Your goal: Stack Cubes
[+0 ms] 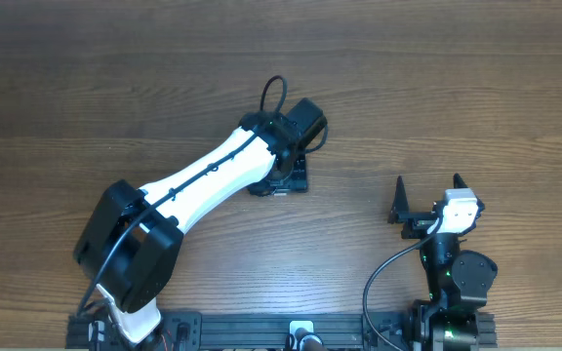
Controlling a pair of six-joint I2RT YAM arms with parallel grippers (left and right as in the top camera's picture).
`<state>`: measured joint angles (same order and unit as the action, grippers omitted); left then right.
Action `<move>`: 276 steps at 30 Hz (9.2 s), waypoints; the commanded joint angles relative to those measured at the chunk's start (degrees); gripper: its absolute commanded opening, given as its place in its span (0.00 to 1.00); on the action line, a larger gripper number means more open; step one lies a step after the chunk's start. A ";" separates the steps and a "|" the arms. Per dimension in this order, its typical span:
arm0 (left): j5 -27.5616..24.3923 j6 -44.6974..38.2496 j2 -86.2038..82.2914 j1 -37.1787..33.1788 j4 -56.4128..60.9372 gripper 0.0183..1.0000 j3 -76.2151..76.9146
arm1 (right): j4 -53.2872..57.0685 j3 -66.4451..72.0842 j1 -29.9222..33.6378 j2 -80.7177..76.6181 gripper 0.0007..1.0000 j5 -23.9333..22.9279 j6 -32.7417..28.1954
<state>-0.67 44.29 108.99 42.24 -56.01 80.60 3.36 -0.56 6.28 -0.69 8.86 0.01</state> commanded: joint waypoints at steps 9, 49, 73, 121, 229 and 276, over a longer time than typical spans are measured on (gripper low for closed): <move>1.14 1.11 -4.83 -2.29 1.36 1.00 0.85 | 0.33 0.24 -0.33 0.42 0.99 -0.33 0.15; -8.98 -27.34 -91.36 -42.88 37.59 0.98 -47.47 | 0.33 0.24 -0.33 0.42 0.99 -0.33 0.15; -12.81 -38.10 -108.80 -43.65 36.59 0.94 -69.61 | 0.33 0.24 -0.33 0.42 0.99 -0.35 0.15; -15.37 -37.88 -108.72 -43.65 53.07 1.00 -80.26 | 0.33 0.24 -0.33 0.42 0.99 -0.33 0.15; -15.37 -37.88 -108.72 -43.65 53.07 1.00 -80.26 | 47.60 -92.43 -42.51 -124.19 0.86 -11.54 33.59; -15.37 -37.88 -108.72 -43.65 53.07 1.00 -80.26 | 47.63 -92.43 -42.86 -124.19 0.18 -11.30 33.38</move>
<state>-15.27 7.07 0.73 -1.15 -3.16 0.80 51.07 -91.83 -36.05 -124.09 -2.13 32.99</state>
